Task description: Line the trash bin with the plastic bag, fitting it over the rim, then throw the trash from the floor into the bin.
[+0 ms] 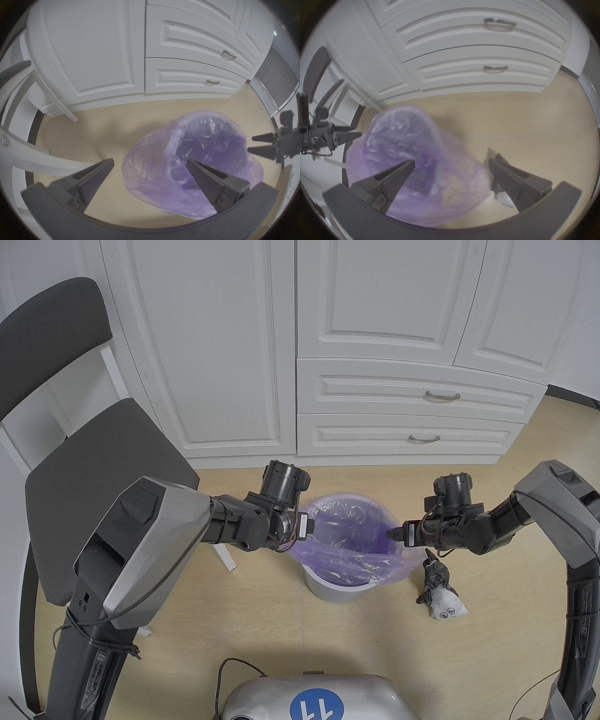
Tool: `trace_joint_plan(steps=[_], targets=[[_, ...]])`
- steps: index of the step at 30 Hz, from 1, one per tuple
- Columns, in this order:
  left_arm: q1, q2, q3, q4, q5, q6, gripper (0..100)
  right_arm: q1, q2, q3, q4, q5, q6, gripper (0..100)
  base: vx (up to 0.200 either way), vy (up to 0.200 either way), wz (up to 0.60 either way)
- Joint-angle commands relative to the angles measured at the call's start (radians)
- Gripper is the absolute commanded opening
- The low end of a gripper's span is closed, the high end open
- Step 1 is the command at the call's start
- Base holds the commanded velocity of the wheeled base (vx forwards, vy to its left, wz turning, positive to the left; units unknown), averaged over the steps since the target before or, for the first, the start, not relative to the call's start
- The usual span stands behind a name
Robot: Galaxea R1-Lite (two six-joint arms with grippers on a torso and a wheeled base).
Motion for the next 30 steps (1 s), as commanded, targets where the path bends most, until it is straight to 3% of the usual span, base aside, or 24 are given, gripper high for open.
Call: trace_joint_plan(steps=[1, 10, 18, 30], targets=[[-0.020, -0.004, 0.008, -0.001, 0.001, -0.001, 100, 0.030, 0.011, 0.046, 0.002, 0.003, -0.010, 100, 0.000, 0.000, 0.00], [-0.051, -0.010, 0.054, -0.025, 0.005, -0.003, 100, 0.072, -0.001, 0.172, -0.001, 0.012, -0.170, 100, 0.000, 0.000, 0.00], [-0.070, 0.014, 0.023, -0.039, 0.022, -0.009, 100, 0.144, -0.035, 0.258, -0.001, 0.046, -0.200, 100, 0.000, 0.000, 0.00], [-0.083, 0.043, 0.012, -0.036, 0.039, -0.021, 100, 0.173, -0.012, 0.267, -0.003, 0.046, -0.222, 100, 0.000, 0.000, 0.00]])
